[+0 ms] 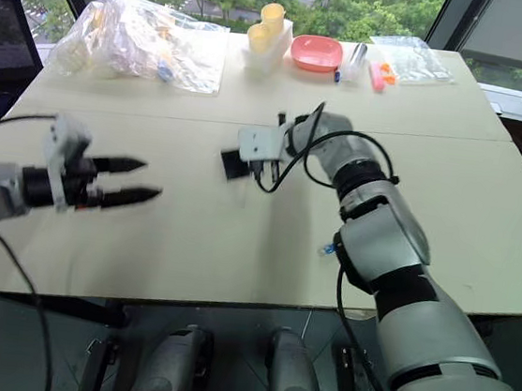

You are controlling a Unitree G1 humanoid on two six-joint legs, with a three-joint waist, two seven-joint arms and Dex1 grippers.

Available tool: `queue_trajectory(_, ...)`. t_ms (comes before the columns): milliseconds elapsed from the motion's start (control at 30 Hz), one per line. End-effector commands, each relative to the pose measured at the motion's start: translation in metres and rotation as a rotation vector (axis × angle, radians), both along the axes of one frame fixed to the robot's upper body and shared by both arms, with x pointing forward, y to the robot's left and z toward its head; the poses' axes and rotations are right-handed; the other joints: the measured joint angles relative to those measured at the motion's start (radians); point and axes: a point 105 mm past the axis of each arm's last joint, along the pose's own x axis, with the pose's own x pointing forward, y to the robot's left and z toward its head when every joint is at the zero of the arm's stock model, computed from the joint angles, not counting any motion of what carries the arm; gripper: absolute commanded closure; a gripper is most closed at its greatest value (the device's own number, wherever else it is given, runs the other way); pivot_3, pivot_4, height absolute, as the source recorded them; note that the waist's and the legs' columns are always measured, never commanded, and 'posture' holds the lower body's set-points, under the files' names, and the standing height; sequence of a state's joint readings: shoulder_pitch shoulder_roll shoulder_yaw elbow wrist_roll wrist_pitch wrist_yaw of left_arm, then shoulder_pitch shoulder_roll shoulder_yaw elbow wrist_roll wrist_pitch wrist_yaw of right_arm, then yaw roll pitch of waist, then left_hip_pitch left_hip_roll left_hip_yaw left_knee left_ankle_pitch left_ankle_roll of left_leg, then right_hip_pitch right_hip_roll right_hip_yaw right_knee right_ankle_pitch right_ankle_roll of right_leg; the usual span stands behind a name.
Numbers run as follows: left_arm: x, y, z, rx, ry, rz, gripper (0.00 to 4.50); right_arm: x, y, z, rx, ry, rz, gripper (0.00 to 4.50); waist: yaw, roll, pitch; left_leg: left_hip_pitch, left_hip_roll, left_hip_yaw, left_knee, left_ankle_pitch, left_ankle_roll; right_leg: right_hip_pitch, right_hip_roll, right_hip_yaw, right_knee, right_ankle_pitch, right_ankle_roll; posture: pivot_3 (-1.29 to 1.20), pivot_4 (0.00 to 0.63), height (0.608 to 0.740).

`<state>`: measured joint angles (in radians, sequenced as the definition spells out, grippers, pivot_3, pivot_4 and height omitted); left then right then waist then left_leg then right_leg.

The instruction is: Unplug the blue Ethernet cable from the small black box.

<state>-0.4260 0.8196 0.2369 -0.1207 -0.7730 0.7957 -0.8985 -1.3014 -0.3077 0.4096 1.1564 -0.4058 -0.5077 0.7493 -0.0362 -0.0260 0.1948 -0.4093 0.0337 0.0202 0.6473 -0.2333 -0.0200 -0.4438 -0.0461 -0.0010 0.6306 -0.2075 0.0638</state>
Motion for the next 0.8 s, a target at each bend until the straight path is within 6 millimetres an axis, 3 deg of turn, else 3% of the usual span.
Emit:
queue_trajectory(33, 0.015, -0.006, 0.028, -0.119, -0.001, -0.11, 0.43, -0.012, 0.009, 0.055, 0.286, -0.286, 0.037, 4.47, -0.001, 0.0, 0.0, 0.0, 0.0, 0.0, 0.0, 0.0, 0.0, 0.0, 0.0, 0.0, 0.0, 0.0, 0.001, 0.0, 0.15, 0.74)
queue_trajectory(200, 0.055, -0.019, 0.046, -0.234, 0.05, -0.195, 0.43, -0.031, 0.004, 0.064, 0.376, -0.452, -0.005, 4.47, -0.002, 0.0, 0.0, 0.0, -0.001, 0.001, -0.001, 0.0, 0.0, 0.0, 0.0, 0.0, 0.0, 0.001, 0.005, 0.0, 0.15, 0.74)
queue_trajectory(333, 0.083, -0.033, 0.035, -0.141, 0.057, -0.194, 0.43, -0.035, 0.004, 0.064, 0.42, -0.473, -0.057, 4.47, -0.009, 0.0, 0.0, 0.0, -0.001, 0.001, -0.001, 0.0, 0.001, 0.0, 0.0, 0.0, -0.001, 0.001, 0.005, 0.0, 0.15, 0.74)
queue_trajectory(533, 0.097, -0.048, 0.03, -0.109, 0.05, -0.222, 0.43, -0.038, 0.006, 0.062, 0.436, -0.481, -0.099, 4.47, -0.008, 0.0, 0.0, 0.0, -0.001, 0.001, -0.001, 0.0, 0.001, 0.0, 0.001, 0.001, 0.0, 0.001, 0.005, 0.0, 0.15, 0.74)
queue_trajectory(800, 0.1, -0.067, 0.041, -0.163, 0.019, -0.27, 0.43, -0.041, 0.011, 0.048, 0.403, -0.448, -0.1, 4.47, -0.005, 0.0, 0.0, -0.001, -0.001, 0.001, 0.0, 0.0, 0.001, 0.0, 0.0, 0.001, -0.001, 0.0, 0.006, 0.0, 0.15, 0.74)
